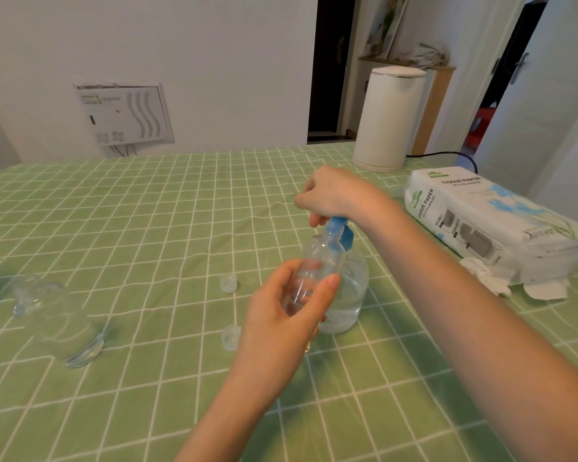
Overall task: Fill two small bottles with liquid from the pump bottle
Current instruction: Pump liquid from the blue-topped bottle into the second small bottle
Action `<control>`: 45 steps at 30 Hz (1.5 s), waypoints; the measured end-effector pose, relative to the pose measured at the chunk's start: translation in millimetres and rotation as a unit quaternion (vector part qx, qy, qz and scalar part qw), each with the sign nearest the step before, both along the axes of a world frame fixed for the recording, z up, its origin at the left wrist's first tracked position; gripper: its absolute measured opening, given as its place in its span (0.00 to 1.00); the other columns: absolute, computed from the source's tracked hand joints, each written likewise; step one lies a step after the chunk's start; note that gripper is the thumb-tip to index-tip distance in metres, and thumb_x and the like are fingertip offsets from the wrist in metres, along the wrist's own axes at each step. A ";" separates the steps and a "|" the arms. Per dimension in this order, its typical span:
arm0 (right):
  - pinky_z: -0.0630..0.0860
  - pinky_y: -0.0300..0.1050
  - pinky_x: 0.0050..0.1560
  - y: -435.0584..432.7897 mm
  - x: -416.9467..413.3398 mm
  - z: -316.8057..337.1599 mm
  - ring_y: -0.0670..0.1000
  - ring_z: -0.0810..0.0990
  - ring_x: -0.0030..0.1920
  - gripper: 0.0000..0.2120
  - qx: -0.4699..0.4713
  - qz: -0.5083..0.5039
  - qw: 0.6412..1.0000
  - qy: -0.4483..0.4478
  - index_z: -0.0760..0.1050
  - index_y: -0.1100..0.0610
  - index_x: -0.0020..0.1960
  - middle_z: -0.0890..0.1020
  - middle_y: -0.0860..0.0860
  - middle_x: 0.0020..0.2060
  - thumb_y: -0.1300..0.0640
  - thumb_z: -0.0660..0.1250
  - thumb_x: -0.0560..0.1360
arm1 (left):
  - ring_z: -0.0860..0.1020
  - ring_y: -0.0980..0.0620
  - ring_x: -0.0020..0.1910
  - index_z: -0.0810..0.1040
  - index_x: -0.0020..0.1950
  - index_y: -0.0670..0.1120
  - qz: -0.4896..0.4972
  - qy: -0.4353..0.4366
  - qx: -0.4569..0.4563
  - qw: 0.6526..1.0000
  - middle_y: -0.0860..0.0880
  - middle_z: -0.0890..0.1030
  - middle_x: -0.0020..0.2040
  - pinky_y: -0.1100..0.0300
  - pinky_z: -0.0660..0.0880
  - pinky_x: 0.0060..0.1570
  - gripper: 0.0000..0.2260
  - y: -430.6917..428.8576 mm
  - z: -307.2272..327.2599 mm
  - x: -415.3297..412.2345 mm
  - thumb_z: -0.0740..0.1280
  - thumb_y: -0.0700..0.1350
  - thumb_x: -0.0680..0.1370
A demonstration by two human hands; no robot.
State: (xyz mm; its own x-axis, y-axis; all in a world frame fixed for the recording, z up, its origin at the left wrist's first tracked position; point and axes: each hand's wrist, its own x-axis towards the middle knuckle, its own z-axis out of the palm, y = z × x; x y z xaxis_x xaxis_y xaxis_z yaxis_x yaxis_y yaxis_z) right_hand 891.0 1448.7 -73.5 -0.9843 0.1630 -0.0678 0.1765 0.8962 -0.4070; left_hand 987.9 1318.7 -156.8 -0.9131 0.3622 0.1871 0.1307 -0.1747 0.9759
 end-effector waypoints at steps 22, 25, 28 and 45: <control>0.77 0.46 0.50 -1.2 -1.0 7.2 0.52 0.77 0.43 0.17 0.001 0.005 1.000 0.000 0.76 0.65 0.60 0.84 0.59 0.53 0.57 0.59 0.77 | 0.76 0.62 0.30 0.79 0.50 0.53 0.006 0.000 -0.004 1.000 0.54 0.83 0.37 0.72 0.69 0.29 0.15 -1.1 1.5 -2.1 0.68 0.56 0.66; 0.76 0.45 0.48 -1.3 0.1 4.7 0.52 0.78 0.44 0.16 -0.006 0.003 1.000 0.001 0.76 0.65 0.60 0.84 0.58 0.52 0.57 0.59 0.77 | 0.76 0.62 0.30 0.79 0.50 0.53 0.006 0.004 -0.011 1.000 0.55 0.83 0.38 0.72 0.69 0.28 0.15 -1.1 0.8 -1.9 0.68 0.57 0.66; 0.74 0.43 0.46 -1.6 1.9 -0.7 0.54 0.81 0.47 0.15 -0.019 0.000 1.000 -0.003 0.77 0.65 0.58 0.84 0.58 0.51 0.57 0.59 0.77 | 0.76 0.63 0.30 0.78 0.52 0.52 0.001 0.000 -0.016 1.000 0.57 0.83 0.37 0.72 0.69 0.28 0.17 -1.2 -0.6 -1.0 0.68 0.56 0.66; 0.77 0.39 0.47 1.1 8.8 18.0 0.51 0.84 0.42 0.15 -0.107 0.023 0.991 0.074 0.79 0.64 0.57 0.86 0.53 0.39 0.59 0.59 0.76 | 0.77 0.63 0.31 0.79 0.53 0.52 0.010 0.009 -0.020 1.000 0.55 0.83 0.40 0.72 0.70 0.29 0.18 -1.6 2.9 -2.8 0.68 0.58 0.66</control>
